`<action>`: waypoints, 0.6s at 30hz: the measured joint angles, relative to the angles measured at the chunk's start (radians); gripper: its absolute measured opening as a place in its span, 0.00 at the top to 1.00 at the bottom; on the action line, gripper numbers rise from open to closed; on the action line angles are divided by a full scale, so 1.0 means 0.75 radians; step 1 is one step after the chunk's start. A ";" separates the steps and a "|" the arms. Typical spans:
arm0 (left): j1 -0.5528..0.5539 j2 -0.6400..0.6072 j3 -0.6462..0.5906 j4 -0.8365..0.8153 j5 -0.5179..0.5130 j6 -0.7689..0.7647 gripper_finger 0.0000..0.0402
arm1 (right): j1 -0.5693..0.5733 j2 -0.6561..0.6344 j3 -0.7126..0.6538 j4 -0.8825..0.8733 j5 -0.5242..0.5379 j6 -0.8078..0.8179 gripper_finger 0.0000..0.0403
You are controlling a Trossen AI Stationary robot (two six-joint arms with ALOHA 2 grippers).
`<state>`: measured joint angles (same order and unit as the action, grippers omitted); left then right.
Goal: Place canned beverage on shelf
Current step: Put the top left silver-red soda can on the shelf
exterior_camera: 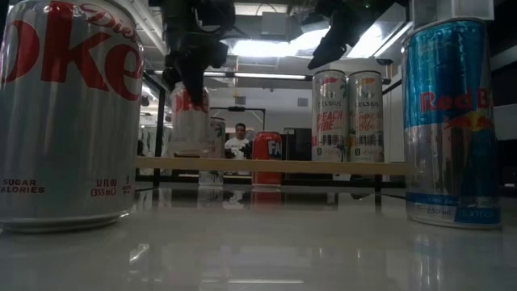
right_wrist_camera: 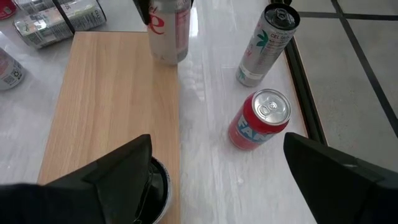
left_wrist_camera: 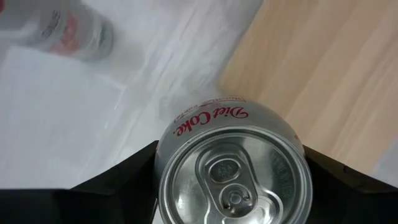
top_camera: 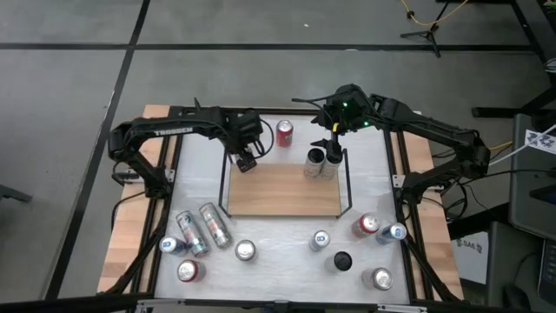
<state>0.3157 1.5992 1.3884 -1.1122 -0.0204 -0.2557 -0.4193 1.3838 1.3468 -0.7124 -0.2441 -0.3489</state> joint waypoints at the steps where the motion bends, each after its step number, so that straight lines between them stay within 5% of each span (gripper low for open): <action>1: 0.000 -0.009 -0.010 -0.007 0.000 0.001 0.29 | 0.000 0.000 0.000 0.000 0.000 0.000 0.11; 18: -0.003 -0.026 -0.121 0.035 -0.010 0.041 0.28 | 0.000 0.000 0.000 0.001 0.000 0.000 0.11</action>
<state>0.3138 1.5799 1.2976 -1.0859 -0.0280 -0.2252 -0.4191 1.3838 1.3468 -0.7116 -0.2442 -0.3489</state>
